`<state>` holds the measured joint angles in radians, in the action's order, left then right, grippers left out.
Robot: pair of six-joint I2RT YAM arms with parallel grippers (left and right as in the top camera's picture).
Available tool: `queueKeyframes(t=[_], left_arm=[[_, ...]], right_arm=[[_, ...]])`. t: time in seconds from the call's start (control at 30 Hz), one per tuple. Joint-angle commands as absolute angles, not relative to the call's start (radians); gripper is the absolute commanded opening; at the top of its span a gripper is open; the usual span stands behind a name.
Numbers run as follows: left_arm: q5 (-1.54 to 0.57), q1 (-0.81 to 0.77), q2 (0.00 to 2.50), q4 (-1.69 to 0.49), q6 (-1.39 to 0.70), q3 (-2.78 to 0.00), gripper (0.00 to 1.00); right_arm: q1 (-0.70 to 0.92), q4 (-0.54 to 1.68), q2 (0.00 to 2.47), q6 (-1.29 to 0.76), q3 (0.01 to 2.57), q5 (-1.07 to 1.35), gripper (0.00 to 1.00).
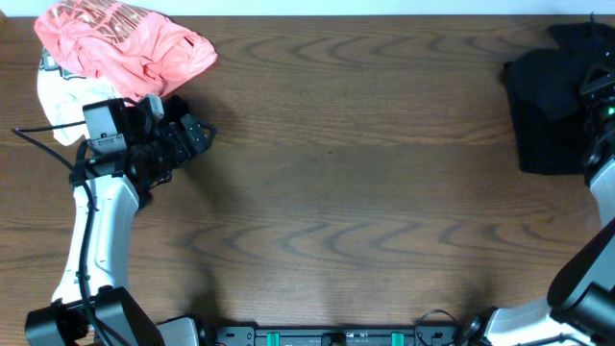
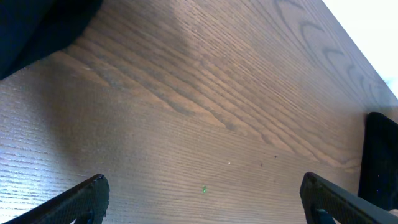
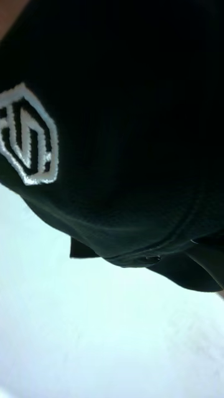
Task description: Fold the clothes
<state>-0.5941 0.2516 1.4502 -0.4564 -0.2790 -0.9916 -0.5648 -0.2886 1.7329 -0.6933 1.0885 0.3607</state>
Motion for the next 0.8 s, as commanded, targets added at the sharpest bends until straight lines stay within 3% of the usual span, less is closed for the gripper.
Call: queueKeyframes(t=[0.0, 0.7, 0.73, 0.77], left_arm=[[-0.582, 0.252, 1.451, -0.459, -0.255, -0.999, 0.98], [-0.582, 0.216, 1.451, -0.421, -0.255, -0.999, 0.98], [-0.582, 0.216, 1.451, -0.418, -0.255, -0.999, 0.98], [-0.582, 0.216, 1.451, -0.417, -0.255, -0.999, 0.98]], right_arm=[[-0.602, -0.302, 1.782, -0.701, 1.099, 0.444, 0.01], [-0.701, -0.146, 1.803, -0.586, 1.099, 0.415, 0.02], [-0.701, -0.141, 1.803, -0.586, 1.099, 0.415, 0.10], [-0.701, -0.138, 1.803, -0.586, 1.099, 0.415, 0.34]])
